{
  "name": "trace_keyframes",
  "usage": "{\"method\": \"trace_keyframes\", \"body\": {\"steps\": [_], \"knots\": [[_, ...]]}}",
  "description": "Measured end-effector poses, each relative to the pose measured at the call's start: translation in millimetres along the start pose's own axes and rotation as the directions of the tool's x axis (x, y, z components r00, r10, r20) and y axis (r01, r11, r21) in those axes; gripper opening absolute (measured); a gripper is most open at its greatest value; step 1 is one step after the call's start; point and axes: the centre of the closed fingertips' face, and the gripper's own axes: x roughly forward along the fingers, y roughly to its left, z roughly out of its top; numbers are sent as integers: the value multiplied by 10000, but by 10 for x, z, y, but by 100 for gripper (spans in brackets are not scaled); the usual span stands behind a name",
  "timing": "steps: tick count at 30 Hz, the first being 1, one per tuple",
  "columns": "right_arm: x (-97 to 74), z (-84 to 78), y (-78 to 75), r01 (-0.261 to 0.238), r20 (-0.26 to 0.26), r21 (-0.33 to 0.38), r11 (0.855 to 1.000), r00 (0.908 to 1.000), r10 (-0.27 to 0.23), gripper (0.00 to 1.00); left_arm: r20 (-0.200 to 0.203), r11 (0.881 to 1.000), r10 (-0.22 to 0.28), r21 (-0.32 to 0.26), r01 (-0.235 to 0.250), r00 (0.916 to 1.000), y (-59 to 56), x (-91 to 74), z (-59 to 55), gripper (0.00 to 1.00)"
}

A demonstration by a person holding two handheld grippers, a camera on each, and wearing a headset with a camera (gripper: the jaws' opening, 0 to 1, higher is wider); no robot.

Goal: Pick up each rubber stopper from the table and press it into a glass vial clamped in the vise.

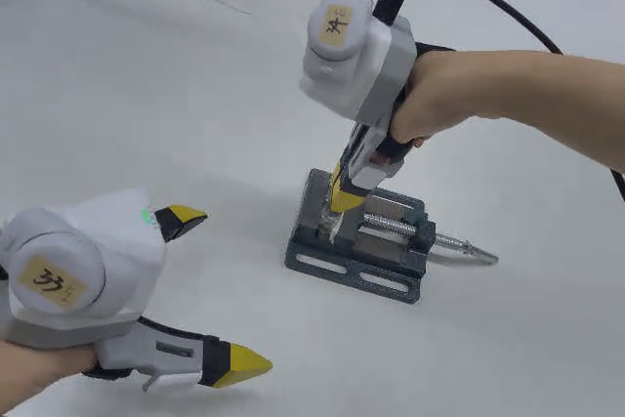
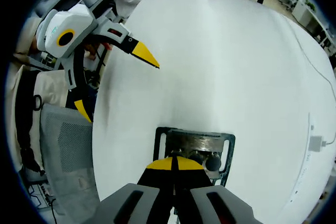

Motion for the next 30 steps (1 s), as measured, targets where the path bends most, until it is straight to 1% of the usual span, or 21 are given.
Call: {"method": "trace_keyframes", "body": {"steps": [2,3,4,5,6,8,10,12,13,14,16,17,19,21,22,23,24,26,28,30], "knots": [[-1,1,-5,-11,59,107,9999,10000,10,0,-15,10000,64,37,-64,10000,0,-18,8,94],[0,4,-4,15,61,46,10000,10000,-15,0,11,10000,94,22,-94,10000,3,-25,17,94],[0,9,1,78,14,155,9999,10000,-78,0,58,9999,124,-6,-124,9999,3,-34,36,94],[0,10,5,135,-67,-25,9999,9999,-135,0,81,9999,159,1,-159,9998,7,-37,48,94],[1,18,20,157,-109,45,9999,9998,-156,0,107,9997,222,60,-223,9997,12,-40,69,94],[-3,18,31,234,-260,-174,9996,9994,-239,0,137,9996,250,93,-251,9996,18,-41,98,94],[-10,10,51,332,-283,-241,9992,9990,-339,0,210,9995,281,107,-283,9994,30,-41,141,94],[-19,-1,47,396,-197,-197,9990,9990,-400,0,268,9994,318,142,-322,9991,39,-45,181,94],[-20,0,47,376,-53,50,9993,9993,-376,0,284,9993,323,159,-328,9991,39,-46,195,94],[-28,-13,50,387,40,151,9991,9992,-388,0,332,9992,344,212,-351,9989,43,-52,219,94],[-31,-17,66,450,131,52,9990,9989,-450,0,369,9991,371,210,-379,9986,49,-58,245,94],[-31,-15,69,505,171,249,9984,9986,-509,0,422,9989,398,224,-407,9983,53,-64,267,94],[-34,-19,81,578,185,186,9982,9981,-582,0,448,9987,445,216,-455,9980,65,-62,285,94],[-35,-21,80,675,172,391,9970,9975,-682,0,455,9986,475,227,-486,9978,72,-52,296,94],[-38,-27,89,726,200,315,9969,9971,-732,0,457,9984,518,214,-528,9976,84,-42,309,94],[-41,-33,90,768,264,336,9965,9966,-777,0,473,9983,522,218,-533,9975,83,-39,322,95],[-44,-38,89,843,401,540,9950,9954,-865,0,512,9983,536,219,-548,9972,85,-33,345,95],[-48,-49,93,919,623,551,9942,9935,-953,0,541,9982,550,228,-563,9970,79,-26,369,95],[-50,-45,88,1026,1115,930,9904,9873,-1128,0,561,9981,541,276,-558,9970,78,-16,391,95],[-52,-49,66,1129,1534,1077,9878,9797,-1287,0,553,9980,496,360,-516,9972,63,-8,412,95]]}}
